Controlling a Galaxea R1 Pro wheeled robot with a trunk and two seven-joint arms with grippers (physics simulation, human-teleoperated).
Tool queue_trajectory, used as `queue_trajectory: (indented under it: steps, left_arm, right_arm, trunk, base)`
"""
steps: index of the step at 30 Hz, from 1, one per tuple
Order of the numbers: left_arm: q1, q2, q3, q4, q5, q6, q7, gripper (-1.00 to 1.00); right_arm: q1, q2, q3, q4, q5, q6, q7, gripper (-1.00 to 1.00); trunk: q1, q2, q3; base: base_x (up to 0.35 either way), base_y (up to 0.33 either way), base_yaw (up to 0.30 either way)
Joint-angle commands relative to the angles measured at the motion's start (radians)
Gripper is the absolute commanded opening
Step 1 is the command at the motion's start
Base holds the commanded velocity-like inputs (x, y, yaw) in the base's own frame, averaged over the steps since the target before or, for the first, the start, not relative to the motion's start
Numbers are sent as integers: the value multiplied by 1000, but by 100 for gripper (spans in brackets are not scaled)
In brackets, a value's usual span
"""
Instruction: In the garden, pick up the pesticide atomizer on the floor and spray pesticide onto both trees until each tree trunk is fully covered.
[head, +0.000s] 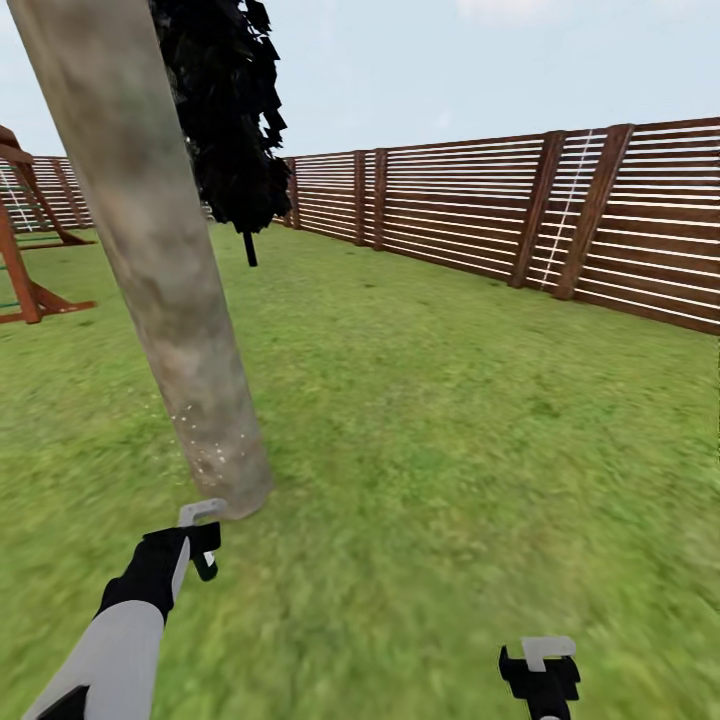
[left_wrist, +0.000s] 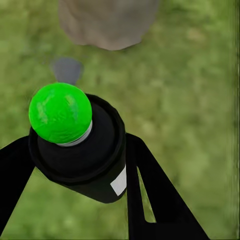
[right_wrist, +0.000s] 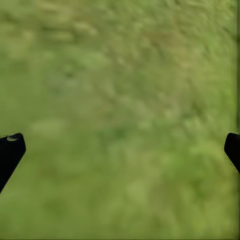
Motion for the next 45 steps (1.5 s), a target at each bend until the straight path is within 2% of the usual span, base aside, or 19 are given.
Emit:
queue_trajectory:
  steps: [1, 10, 20, 35, 41, 43, 44, 45]
  left_arm:
    - [-1, -2, 7, -3, -10, 4, -10, -100]
    - [-1, -5, 6, -3, -10, 4, -9, -100]
    - [-2, -5, 7, -3, -10, 4, -8, -100]
    - [-1, -4, 7, -3, -11, 4, -8, -100]
    - [-1, -5, 8, -3, -8, 4, -9, -100]
    - [-9, -12, 8, -4, -11, 4, -8, -100]
    - [-21, -33, -4, -8, -11, 5, -9, -100]
    - [-62, -49, -34, -12, -10, 9, -15, -100]
  right_arm:
    - [-1, 1, -8, 1, 11, -3, -3, 100]
    - [-1, 1, -8, 2, 11, -3, -3, 100]
    - [-1, 1, -8, 2, 11, -3, -3, 100]
    - [-1, 1, -8, 2, 11, -3, -3, 100]
    - [-1, 1, -8, 2, 11, -3, -3, 100]
    - [-1, 1, -8, 2, 11, -3, -3, 100]
    - [-1, 1, -8, 2, 11, -3, -3, 100]
    - [-1, 0, -8, 1, 11, -3, -3, 100]
  trunk:
    - [0, 0, -1]
    - [0, 0, -1]
    - [0, 0, -1]
    - [0, 0, -1]
    - [0, 0, -1]
    - [0, 0, -1]
    - [0, 0, -1]
    - [0, 0, -1]
  base:
    - [0, -271, 0]
    - [113, -261, 210]
    - [36, -265, 22]
    - [129, -252, 267]
    - [-33, -157, 241]
    - [-3, -10, 45]
    - [-1, -2, 10]
    - [0, -1, 3]
